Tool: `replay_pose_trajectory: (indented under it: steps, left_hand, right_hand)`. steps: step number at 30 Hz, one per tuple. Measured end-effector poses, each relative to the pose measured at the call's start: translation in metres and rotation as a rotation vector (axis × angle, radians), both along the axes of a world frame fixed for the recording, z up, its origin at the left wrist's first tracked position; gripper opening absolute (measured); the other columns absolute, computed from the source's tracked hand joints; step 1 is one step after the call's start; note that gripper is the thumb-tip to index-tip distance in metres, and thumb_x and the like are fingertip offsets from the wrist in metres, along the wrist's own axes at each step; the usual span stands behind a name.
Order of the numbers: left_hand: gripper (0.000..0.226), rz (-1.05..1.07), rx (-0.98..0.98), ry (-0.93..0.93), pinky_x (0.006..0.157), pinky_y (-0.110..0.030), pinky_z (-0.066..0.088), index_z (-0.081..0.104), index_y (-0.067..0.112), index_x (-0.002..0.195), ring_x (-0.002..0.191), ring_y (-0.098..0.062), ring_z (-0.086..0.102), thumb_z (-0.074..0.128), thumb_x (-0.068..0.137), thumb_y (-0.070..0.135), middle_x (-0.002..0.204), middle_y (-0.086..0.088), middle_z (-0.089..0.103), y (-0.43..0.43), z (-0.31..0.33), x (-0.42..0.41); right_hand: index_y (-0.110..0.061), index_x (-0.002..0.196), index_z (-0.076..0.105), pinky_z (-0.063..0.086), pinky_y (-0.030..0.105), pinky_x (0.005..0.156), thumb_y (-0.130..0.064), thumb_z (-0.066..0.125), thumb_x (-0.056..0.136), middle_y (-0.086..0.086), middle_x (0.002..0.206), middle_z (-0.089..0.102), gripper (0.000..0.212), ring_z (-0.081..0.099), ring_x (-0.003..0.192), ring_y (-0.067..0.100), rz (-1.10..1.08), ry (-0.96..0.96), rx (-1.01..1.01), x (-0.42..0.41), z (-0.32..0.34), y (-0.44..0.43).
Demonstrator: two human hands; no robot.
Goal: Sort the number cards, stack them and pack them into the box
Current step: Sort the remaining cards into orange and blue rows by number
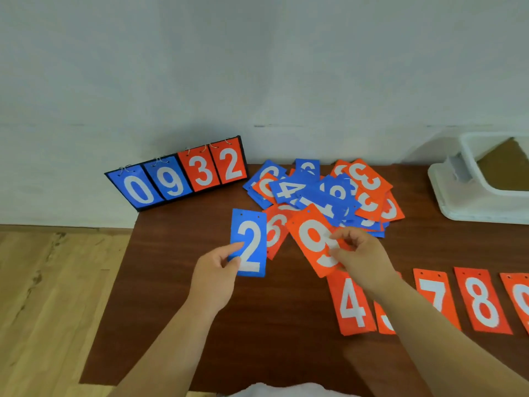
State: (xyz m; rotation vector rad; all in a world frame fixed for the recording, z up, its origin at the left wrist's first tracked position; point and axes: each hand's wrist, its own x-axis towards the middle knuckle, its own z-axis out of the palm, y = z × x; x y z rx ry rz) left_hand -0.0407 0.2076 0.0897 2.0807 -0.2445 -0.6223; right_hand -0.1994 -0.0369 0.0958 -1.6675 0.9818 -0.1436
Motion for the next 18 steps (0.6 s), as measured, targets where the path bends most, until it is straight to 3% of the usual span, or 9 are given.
replay_pose_trajectory:
  steps: [3, 6, 11, 15, 18]
  left_hand:
    - [0.033, -0.008, 0.036, 0.008, 0.081, -0.001, 0.037, 0.073, 0.031, 0.121, 0.114, 0.001, 0.057, 0.062, 0.098, 0.011, 0.121, 0.019, 0.065, 0.038, -0.012, 0.036]
    - [0.033, -0.042, 0.068, 0.059, 0.079, -0.005, 0.039, 0.073, 0.032, 0.121, 0.115, 0.0, 0.055, 0.062, 0.098, 0.011, 0.125, 0.018, 0.062, 0.069, -0.019, 0.065]
    - [0.041, -0.087, 0.066, 0.093, 0.096, -0.019, 0.048, 0.068, 0.035, 0.128, 0.123, -0.006, 0.055, 0.068, 0.095, 0.012, 0.134, 0.015, 0.059, 0.104, -0.031, 0.1]
    - [0.052, -0.123, 0.105, 0.163, 0.066, -0.012, 0.051, 0.061, 0.036, 0.137, 0.097, -0.01, 0.066, 0.074, 0.091, 0.014, 0.122, 0.01, 0.064, 0.126, -0.043, 0.112]
    - [0.047, -0.16, 0.122, 0.175, 0.067, -0.01, 0.047, 0.064, 0.035, 0.135, 0.091, -0.004, 0.062, 0.074, 0.092, 0.017, 0.126, 0.005, 0.065, 0.143, -0.056, 0.11]
  right_hand:
    - [-0.028, 0.095, 0.074, 0.064, 0.047, 0.074, -0.009, 0.073, 0.089, -0.002, 0.104, 0.07, 0.02, 0.073, 0.089, 0.027, -0.063, 0.001, 0.041, 0.026, -0.012, 0.034]
    - [-0.027, 0.097, 0.075, 0.064, 0.049, 0.074, -0.011, 0.073, 0.09, -0.001, 0.097, 0.074, 0.017, 0.074, 0.085, 0.029, -0.104, 0.03, 0.048, 0.047, -0.025, 0.066]
    - [-0.026, 0.097, 0.074, 0.063, 0.04, 0.074, -0.01, 0.071, 0.091, 0.0, 0.096, 0.077, 0.018, 0.073, 0.084, 0.019, -0.129, 0.103, 0.035, 0.07, -0.044, 0.102]
    - [-0.024, 0.105, 0.075, 0.055, 0.026, 0.076, -0.015, 0.064, 0.097, -0.006, 0.104, 0.075, 0.016, 0.071, 0.093, 0.011, -0.093, 0.163, 0.006, 0.079, -0.055, 0.118]
    - [-0.026, 0.105, 0.075, 0.056, 0.027, 0.083, -0.014, 0.064, 0.097, -0.007, 0.105, 0.075, 0.018, 0.07, 0.097, 0.011, -0.087, 0.206, 0.007, 0.077, -0.063, 0.129]
